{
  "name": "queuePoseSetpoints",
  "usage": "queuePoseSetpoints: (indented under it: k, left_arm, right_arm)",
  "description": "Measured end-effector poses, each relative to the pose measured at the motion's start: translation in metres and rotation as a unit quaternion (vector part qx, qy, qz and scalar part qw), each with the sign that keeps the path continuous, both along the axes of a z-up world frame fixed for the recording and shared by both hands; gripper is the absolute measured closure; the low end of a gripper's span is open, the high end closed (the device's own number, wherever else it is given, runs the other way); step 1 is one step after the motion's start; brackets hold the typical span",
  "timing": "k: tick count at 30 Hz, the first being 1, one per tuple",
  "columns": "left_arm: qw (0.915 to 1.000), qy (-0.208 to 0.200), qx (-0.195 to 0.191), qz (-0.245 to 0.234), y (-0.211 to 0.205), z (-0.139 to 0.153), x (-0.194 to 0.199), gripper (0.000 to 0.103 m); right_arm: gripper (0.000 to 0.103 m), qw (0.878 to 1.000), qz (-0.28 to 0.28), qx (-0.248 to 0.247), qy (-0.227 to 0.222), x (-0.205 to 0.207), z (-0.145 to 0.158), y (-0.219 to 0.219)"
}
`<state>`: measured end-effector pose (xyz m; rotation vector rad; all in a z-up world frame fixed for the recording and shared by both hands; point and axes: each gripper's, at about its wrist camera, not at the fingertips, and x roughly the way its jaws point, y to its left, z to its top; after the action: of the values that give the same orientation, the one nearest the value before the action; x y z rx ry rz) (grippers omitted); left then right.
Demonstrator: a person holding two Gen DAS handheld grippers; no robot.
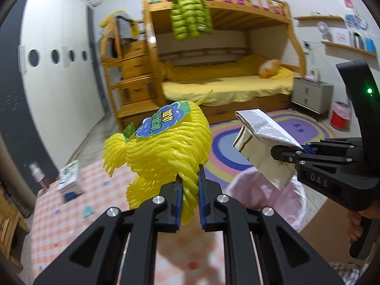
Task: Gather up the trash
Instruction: 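Carry the yellow foam net and white packet to the pink bin and release both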
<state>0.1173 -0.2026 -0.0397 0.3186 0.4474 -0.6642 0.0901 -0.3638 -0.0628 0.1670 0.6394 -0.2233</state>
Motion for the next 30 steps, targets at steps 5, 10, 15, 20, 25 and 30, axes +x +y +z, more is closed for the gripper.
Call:
queuePoseSetpoints:
  k: [5, 10, 15, 20, 25, 30]
  left_arm:
    - [0.9982, 0.026, 0.022, -0.050, -0.042, -0.020, -0.011, 0.093]
    - [0.9924, 0.074, 0.024, -0.096, -0.074, -0.038, -0.013, 0.093]
    - [0.9845, 0.122, 0.012, -0.125, -0.096, -0.051, -0.006, 0.093]
    - [0.9800, 0.136, 0.007, -0.146, -0.118, -0.058, -0.007, 0.091]
    - [0.9825, 0.138, 0.002, -0.126, -0.116, -0.060, -0.001, 0.047]
    - [0.9851, 0.142, -0.008, -0.098, -0.104, -0.055, 0.011, 0.042]
  right_arm:
    - [0.094, 0.999, -0.039, 0.017, 0.031, -0.024, -0.029, -0.034]
    - [0.094, 0.996, -0.065, 0.034, 0.056, -0.031, -0.054, -0.057]
    - [0.094, 0.993, -0.078, 0.048, 0.072, -0.027, -0.072, -0.075]
    - [0.091, 0.991, -0.086, 0.057, 0.086, -0.024, -0.087, -0.090]
    - [0.058, 0.989, -0.083, 0.062, 0.104, -0.018, -0.100, -0.099]
    - [0.051, 0.989, -0.090, 0.058, 0.106, -0.024, -0.101, -0.099]
